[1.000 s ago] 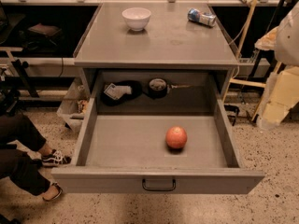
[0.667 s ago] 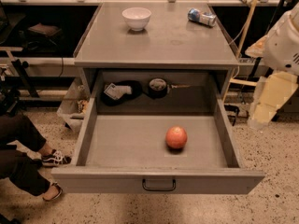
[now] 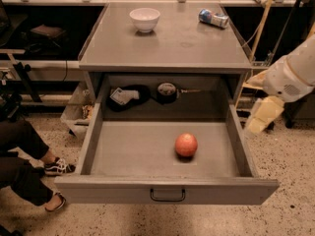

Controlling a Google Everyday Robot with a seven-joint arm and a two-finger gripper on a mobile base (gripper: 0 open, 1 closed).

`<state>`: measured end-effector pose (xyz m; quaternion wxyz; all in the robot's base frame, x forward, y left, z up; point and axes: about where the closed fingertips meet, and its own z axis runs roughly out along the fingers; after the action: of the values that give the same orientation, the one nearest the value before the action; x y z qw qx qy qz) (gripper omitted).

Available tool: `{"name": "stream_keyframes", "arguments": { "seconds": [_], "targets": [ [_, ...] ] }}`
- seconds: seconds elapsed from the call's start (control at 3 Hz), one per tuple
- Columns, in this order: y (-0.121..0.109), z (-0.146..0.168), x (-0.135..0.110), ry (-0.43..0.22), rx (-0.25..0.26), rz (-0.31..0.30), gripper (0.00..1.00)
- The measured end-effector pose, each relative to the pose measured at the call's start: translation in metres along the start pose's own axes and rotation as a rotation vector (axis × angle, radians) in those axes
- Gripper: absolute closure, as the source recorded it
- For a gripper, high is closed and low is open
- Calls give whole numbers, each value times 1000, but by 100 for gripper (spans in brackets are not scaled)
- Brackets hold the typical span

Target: Pick apple from top drawer and place on counter

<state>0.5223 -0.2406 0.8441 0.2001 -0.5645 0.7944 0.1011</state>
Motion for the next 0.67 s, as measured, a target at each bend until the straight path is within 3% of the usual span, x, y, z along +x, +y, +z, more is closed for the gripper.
{"name": "stream_keyframes", "arguments": {
  "seconds": [0.33,0.67],
  "targets": [
    [-19,34,12,-89,-27,39,0],
    [-17,44,11,-93,-36,31,0]
  ]
}}
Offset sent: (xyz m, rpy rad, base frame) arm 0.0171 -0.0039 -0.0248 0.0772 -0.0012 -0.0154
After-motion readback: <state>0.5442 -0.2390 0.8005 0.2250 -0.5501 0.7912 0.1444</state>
